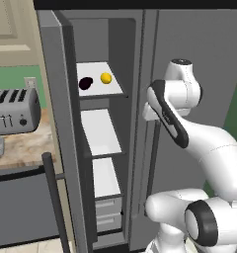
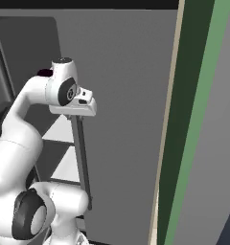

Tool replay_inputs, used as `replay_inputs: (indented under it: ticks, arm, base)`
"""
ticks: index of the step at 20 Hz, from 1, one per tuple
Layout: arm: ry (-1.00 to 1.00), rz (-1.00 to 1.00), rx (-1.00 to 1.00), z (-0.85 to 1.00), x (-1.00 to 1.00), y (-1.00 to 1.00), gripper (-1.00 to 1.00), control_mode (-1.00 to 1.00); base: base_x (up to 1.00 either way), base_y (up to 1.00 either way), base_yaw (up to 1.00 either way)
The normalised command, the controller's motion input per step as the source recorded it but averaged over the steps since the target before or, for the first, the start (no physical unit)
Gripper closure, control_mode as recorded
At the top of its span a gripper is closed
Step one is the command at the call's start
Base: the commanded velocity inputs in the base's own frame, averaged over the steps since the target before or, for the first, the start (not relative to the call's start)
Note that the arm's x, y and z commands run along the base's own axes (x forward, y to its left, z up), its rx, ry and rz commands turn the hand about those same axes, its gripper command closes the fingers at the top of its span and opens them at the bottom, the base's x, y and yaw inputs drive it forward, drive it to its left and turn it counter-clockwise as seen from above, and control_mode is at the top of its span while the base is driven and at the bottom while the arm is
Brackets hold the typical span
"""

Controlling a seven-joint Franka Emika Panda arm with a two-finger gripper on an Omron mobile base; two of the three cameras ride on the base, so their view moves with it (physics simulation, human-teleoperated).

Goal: Take the eggplant and lemon out of the freezer and place them in the tupperware container on the counter. Then put the tupperware containing the vegetables back in the freezer.

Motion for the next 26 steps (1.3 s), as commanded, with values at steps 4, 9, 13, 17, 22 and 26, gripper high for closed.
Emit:
replay_inputs:
  ticks: [4, 9, 13, 17, 22, 26]
  arm:
    - [-0.17, 0.0, 0.0, 0.23, -0.37, 0.06, -1.0, -1.0]
    - [-0.45, 0.0, 0.0, 0.61, -0.97, 0.0, -1.0, -1.0]
    - [-0.36, 0.0, 0.0, 0.54, -1.0, 0.0, -1.0, -1.0]
    - [-0.31, 0.0, 0.0, 0.52, -0.98, -0.01, -1.0, -1.0]
    - [-0.21, -0.01, 0.0, 0.54, -0.51, 0.0, -1.0, -1.0]
    - [-0.03, -0.01, 0.0, 0.55, -0.07, 0.0, -1.0, -1.0]
  base:
    - [0.0, 0.0, 0.0]
    - [0.0, 0.0, 0.0]
    - [0.0, 0.0, 0.0]
    - [0.0, 0.0, 0.0]
    - [0.0, 0.0, 0.0]
    - [0.0, 0.0, 0.0]
